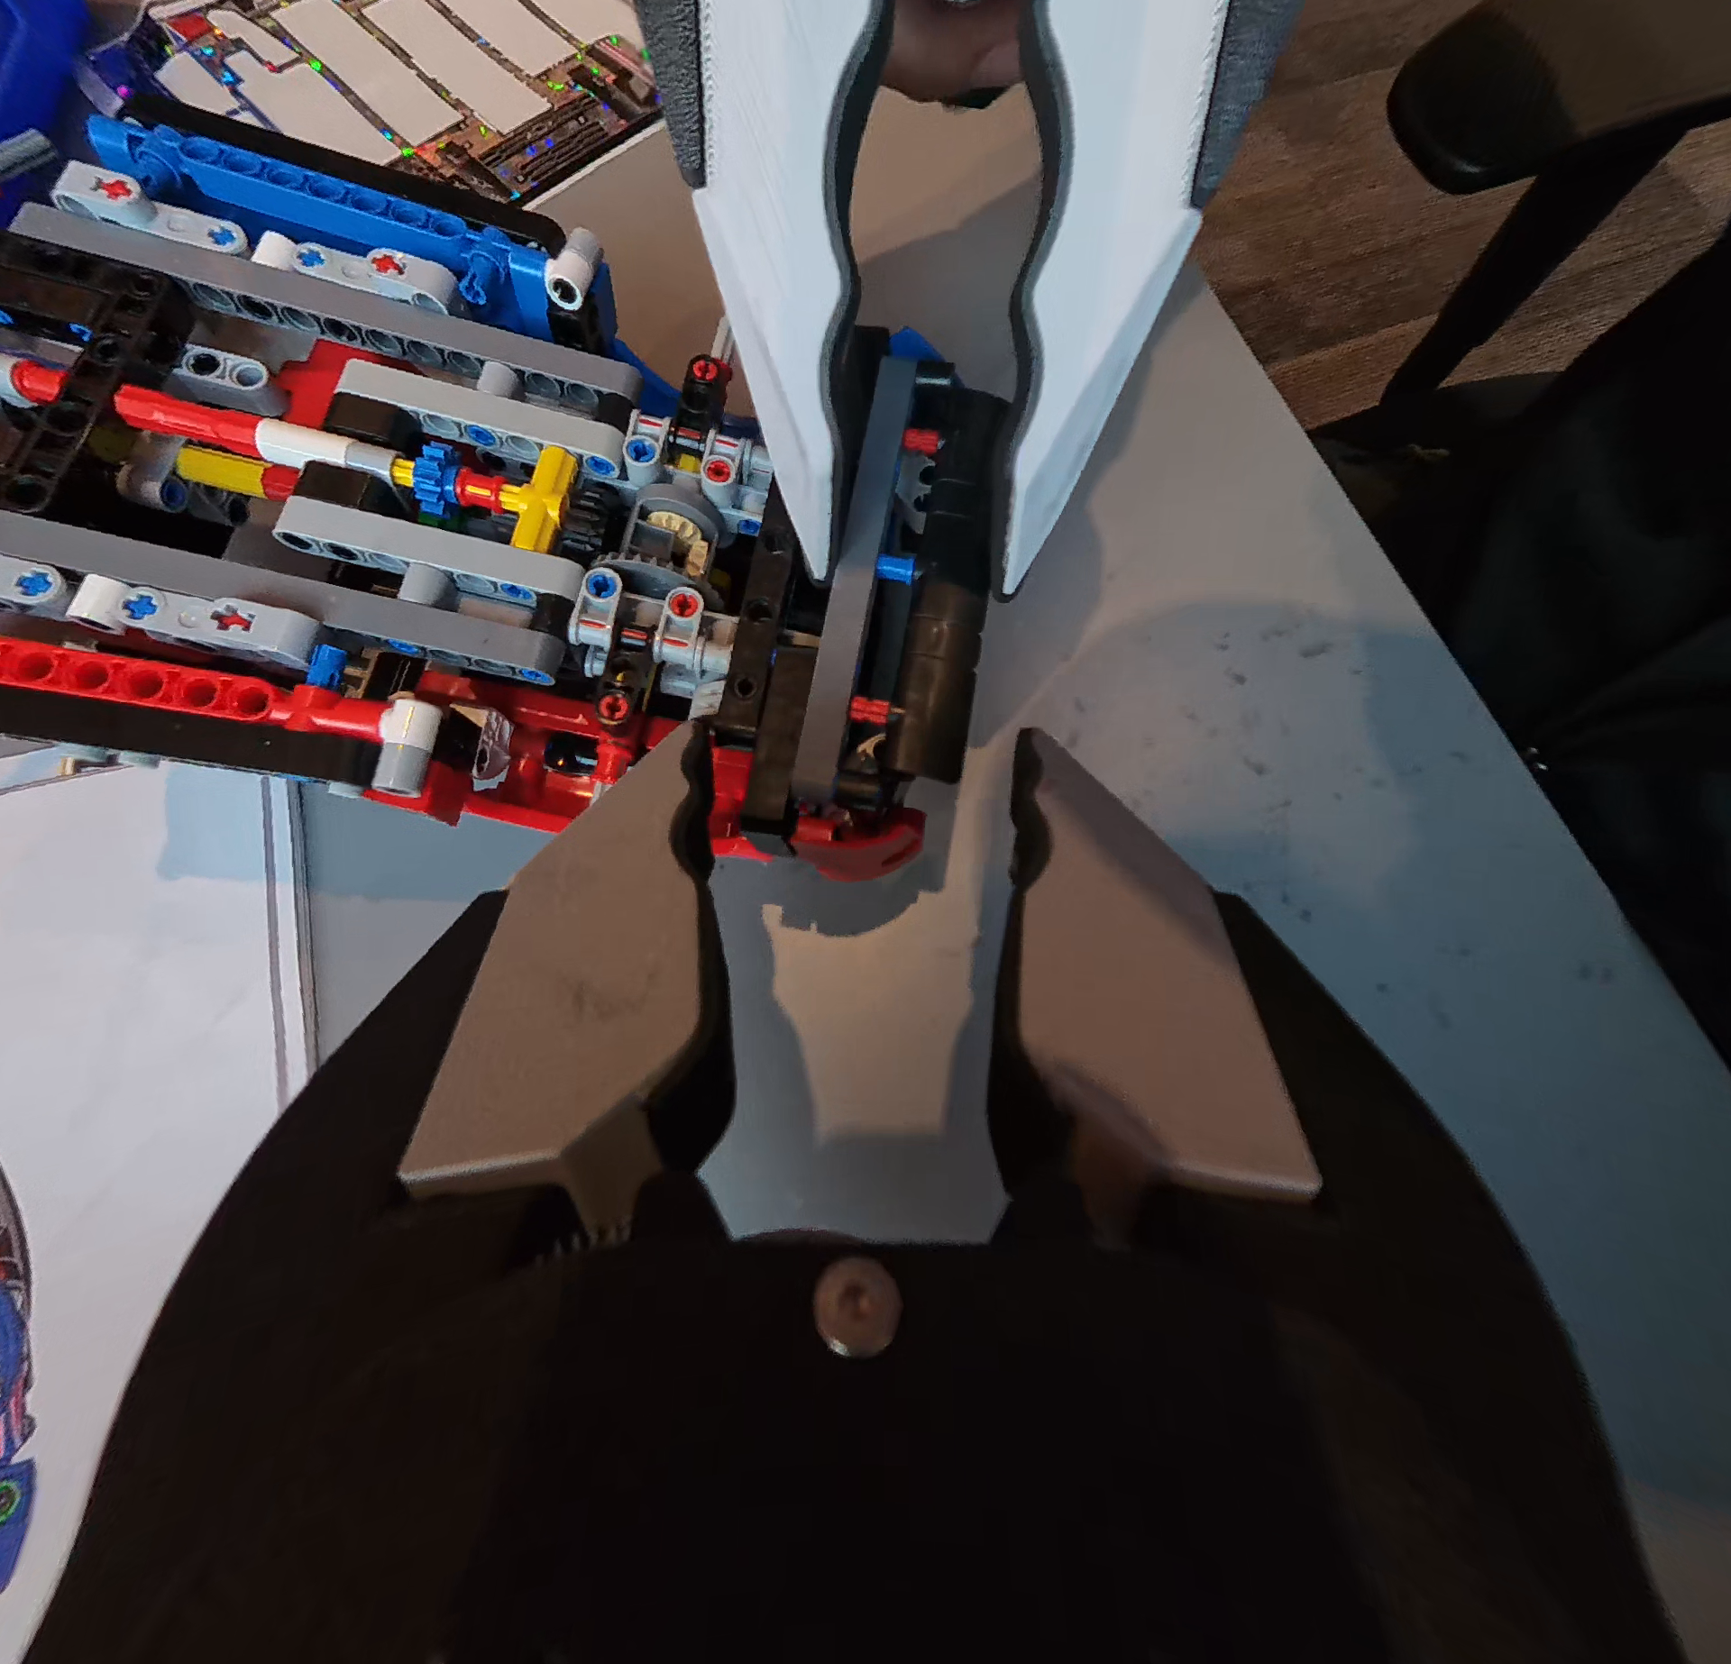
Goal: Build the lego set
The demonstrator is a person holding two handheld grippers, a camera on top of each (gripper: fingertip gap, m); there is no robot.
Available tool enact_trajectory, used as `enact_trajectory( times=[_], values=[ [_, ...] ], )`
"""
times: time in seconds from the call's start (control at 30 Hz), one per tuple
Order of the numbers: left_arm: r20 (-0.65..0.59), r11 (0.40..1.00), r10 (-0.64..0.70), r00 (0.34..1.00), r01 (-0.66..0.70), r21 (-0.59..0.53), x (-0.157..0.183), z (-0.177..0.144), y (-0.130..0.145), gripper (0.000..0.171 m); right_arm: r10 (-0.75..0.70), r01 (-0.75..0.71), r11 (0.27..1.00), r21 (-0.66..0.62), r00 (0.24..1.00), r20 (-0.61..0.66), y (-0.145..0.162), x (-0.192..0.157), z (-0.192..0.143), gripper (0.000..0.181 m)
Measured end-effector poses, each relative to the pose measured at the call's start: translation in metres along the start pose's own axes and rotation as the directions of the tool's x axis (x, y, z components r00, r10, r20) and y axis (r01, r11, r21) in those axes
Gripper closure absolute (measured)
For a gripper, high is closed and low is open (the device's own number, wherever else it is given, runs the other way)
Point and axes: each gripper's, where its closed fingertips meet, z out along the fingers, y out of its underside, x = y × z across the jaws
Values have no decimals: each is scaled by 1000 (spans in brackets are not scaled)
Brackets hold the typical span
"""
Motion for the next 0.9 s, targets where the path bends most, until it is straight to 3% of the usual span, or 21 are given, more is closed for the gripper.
enact_trajectory(
  times=[0.17, 0.23, 0.53, 0.9],
  values=[
    [-75, 992, -99, 992, 105, 72, -2, -3, -4, 114, -11, 11, 1000, -12, 1000, -5, 0, 0, 0, 150],
    [-59, 993, -82, 995, 86, 80, -4, -2, -2, 122, -5, 5, 1000, -28, 1000, 1, 0, 0, 0, 150],
    [-3, 994, -77, 997, 77, 79, -4, 0, -3, 125, 57, -52, 996, -71, 996, 71, 1, 1, -2, 150],
    [39, 988, -135, 990, 131, 81, -5, 2, -3, 125, -3, 12, 997, -77, 994, 113, 3, 2, -2, 151]
  ],
)
